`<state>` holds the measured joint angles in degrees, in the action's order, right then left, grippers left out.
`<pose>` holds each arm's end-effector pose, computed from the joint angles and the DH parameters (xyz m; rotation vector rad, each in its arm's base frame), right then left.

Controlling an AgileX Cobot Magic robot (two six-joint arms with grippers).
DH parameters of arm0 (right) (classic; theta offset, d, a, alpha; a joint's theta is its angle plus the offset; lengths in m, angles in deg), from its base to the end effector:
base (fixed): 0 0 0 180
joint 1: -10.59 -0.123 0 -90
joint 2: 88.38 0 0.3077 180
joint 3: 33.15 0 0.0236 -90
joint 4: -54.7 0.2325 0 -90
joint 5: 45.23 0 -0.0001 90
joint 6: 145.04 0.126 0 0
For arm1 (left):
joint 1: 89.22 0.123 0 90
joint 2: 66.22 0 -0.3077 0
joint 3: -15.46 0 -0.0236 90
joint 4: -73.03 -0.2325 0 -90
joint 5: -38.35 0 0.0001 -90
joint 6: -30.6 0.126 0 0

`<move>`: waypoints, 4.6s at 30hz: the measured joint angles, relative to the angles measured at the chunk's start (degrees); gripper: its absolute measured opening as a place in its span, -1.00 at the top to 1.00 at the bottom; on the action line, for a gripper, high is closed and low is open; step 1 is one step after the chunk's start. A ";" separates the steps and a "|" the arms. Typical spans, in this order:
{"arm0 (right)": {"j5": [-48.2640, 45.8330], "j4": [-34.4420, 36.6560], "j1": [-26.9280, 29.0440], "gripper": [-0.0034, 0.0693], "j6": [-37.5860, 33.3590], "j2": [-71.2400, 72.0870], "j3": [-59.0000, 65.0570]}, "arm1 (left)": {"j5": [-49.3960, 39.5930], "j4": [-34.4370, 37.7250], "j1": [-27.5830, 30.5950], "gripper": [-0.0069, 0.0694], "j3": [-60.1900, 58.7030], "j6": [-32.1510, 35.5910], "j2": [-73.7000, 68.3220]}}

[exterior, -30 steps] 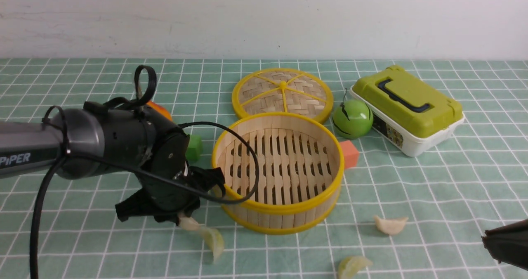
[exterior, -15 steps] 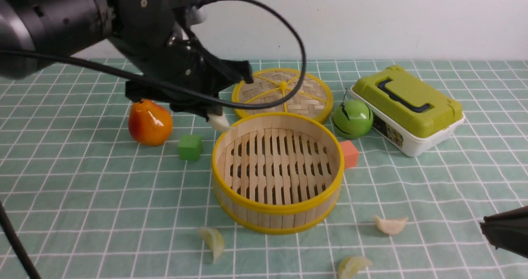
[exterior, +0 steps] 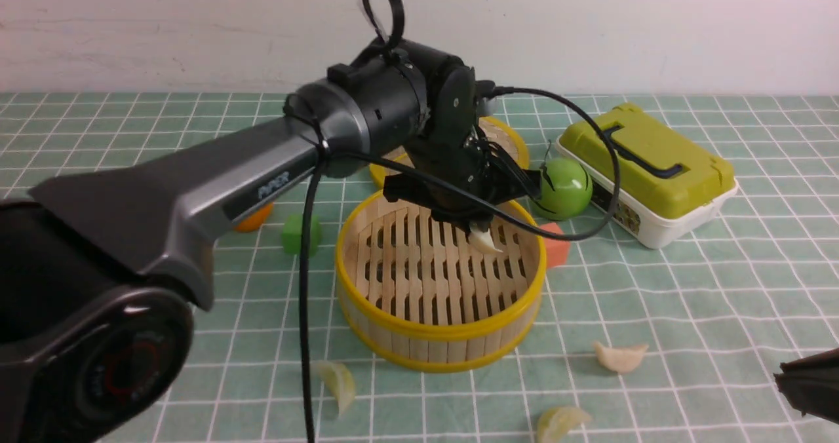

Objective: Put the dumplings into the steamer on the table with the blue tablecloth.
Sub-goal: 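Place the dumpling into the bamboo steamer basket with the left gripper, then reach for and grasp a dumpling on the table with the left gripper, then place the dumpling into the bamboo steamer basket with the left gripper, then reach for and grasp a dumpling lying on the table beside the steamer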

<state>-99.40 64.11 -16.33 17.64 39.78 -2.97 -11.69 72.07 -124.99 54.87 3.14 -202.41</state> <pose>0.1028 0.0710 0.3310 -0.8489 2.2234 0.2842 0.4266 -0.3053 0.2265 0.1984 2.6056 -0.3902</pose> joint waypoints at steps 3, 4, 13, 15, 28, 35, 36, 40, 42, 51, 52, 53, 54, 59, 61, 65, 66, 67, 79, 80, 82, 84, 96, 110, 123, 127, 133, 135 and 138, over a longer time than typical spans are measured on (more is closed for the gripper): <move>0.00 -1.18 0.00 0.79 0.00 0.00 0.00 | 0.29 -1.18 0.00 0.60 2.28 -0.47 -2.95; 0.00 -1.36 0.00 0.79 0.00 0.00 0.00 | 0.31 -1.41 0.00 0.60 2.48 -0.65 -3.54; 0.88 -2.07 0.00 0.77 0.00 0.00 0.00 | -5.30 -1.95 0.00 0.06 7.21 -0.92 -4.48; 1.34 -2.14 0.00 0.76 0.00 0.00 0.00 | -10.27 -1.95 0.00 -0.16 10.85 -0.01 -4.21; 2.86 -1.94 0.00 0.72 0.00 0.00 0.00 | -20.95 -2.13 0.00 -0.41 4.02 7.12 17.82; 2.91 -0.78 0.00 0.70 0.00 0.00 0.00 | -14.57 -2.35 0.00 -0.31 -31.60 1.49 35.33; 2.91 -0.64 0.00 0.70 0.00 0.00 0.00 | -12.45 -2.44 0.00 -0.31 -35.49 0.23 36.61; 3.10 0.70 0.00 0.70 0.01 0.00 0.00 | -2.35 -3.11 0.40 -0.30 -50.48 -8.47 41.11; 3.14 0.88 0.00 0.70 0.01 0.00 0.00 | 2.16 -3.90 0.54 -0.30 -54.57 -11.89 40.70; 3.04 0.97 0.00 0.67 0.01 0.00 0.00 | 17.85 -4.43 0.58 -0.30 -57.94 -17.78 30.63; 3.05 1.02 0.00 0.67 0.01 0.00 0.00 | 18.36 -4.49 0.58 -0.29 -57.94 -18.16 29.50; 2.98 1.02 0.00 0.67 0.01 0.00 0.00 | 18.58 -4.57 0.58 -0.28 -57.94 -18.46 28.91; 2.91 1.02 0.00 0.67 0.01 0.00 0.00 | 18.85 -4.81 0.58 -0.26 -57.94 -19.05 28.05; 2.86 1.02 0.00 0.67 0.01 0.00 0.00 | 19.79 -7.52 0.58 0.04 -57.94 -21.56 26.06; 2.86 1.02 0.00 0.66 0.01 0.00 0.00 | 20.13 -8.30 0.58 0.25 -57.94 -21.78 26.06; 2.86 1.02 0.00 0.65 0.01 0.00 0.00 | 20.06 -8.89 0.58 0.39 -57.94 -21.89 26.06; 2.86 1.02 0.00 0.65 0.01 0.00 0.00 | 19.98 -8.89 0.58 0.40 -57.94 -21.89 26.06; 2.86 1.02 0.00 0.65 0.01 0.00 0.00 | 19.86 -8.89 0.58 0.40 -57.94 -21.89 26.06; 2.90 1.02 0.00 0.61 0.01 0.00 0.00 | 9.10 -11.37 0.58 0.40 -52.91 -18.22 35.28; 2.90 1.02 0.00 0.60 0.01 0.00 0.00 | 8.53 -10.89 0.58 0.40 -51.45 -17.23 36.18; 2.97 1.02 0.00 0.60 0.01 0.00 0.00 | 7.53 -8.64 0.58 0.40 -47.42 -13.98 37.28; 3.14 1.02 0.00 0.59 0.01 0.00 0.00 | 6.72 -4.81 0.60 0.40 -41.69 -8.97 36.88; 2.89 1.27 0.00 0.58 0.01 0.00 0.00 | 1.63 -0.18 0.60 0.40 -14.45 0.87 11.99; 3.07 1.07 0.00 0.55 0.01 0.00 0.00 | -0.69 -6.40 0.65 0.23 -1.47 -3.77 -2.65; 1.55 1.07 0.00 0.70 3.63 -2.57 -3.47 | -18.32 -8.07 0.65 -0.15 8.06 4.73 8.01; -2.06 1.07 0.00 0.87 4.75 -7.68 -8.11 | -20.78 -8.29 0.65 0.13 7.43 9.50 18.81; -6.90 1.00 -2.91 0.91 6.06 -16.80 -10.36 | -21.19 -7.75 0.65 0.70 -6.71 10.90 35.95; -7.04 1.00 -4.43 0.91 6.06 -19.12 -10.36 | -21.19 -7.38 0.65 0.82 -13.28 11.01 40.46; -5.56 1.05 -8.23 0.91 6.10 -25.17 -10.38 | -19.90 -6.79 0.65 0.86 -28.96 10.78 52.27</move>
<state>-104.96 65.17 -24.56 23.74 14.61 -13.35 -31.59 65.27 -124.35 25.91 13.91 -150.14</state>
